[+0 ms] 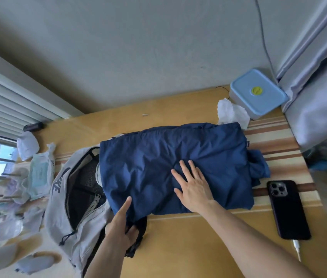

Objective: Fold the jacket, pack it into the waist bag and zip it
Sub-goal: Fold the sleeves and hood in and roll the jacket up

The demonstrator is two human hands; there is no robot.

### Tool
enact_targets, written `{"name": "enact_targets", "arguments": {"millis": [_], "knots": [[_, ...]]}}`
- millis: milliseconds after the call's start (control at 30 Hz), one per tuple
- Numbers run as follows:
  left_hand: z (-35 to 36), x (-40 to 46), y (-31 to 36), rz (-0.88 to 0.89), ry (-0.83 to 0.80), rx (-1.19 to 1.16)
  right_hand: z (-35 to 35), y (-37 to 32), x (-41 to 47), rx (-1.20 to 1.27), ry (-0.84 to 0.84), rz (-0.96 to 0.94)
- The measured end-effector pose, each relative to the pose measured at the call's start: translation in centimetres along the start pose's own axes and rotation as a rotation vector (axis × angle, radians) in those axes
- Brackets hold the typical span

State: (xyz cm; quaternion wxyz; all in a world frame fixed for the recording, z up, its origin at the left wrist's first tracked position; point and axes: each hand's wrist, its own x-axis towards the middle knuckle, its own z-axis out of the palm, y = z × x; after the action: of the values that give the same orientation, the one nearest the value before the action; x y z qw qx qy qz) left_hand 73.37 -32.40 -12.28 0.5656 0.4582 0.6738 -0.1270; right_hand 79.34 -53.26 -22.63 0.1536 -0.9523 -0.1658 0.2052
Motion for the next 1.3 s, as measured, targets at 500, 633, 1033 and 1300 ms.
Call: {"name": "enact_targets", "arguments": {"millis": [500,633,1033,1300], "knots": [[7.1,-7.5,-0.3,1.265,-0.172,0.288,-3.6,1.4,0.0,0.954,-0.033,0.149],[12.4,-8.0,-3.8,1.721,-0.502,0.858,-7.6,5.6,-4.0,1.969,0.345,0.612],[14.6,0.8,-3.6,1.45,-0.518,1.583,-2.9,10.6,-7.7,0.126,0.19,0.061],[9.3,5.2,1.8,2.058,-0.526,1.968,-2.9,12.0,-7.1,0.12,0.036,0.067]]}}
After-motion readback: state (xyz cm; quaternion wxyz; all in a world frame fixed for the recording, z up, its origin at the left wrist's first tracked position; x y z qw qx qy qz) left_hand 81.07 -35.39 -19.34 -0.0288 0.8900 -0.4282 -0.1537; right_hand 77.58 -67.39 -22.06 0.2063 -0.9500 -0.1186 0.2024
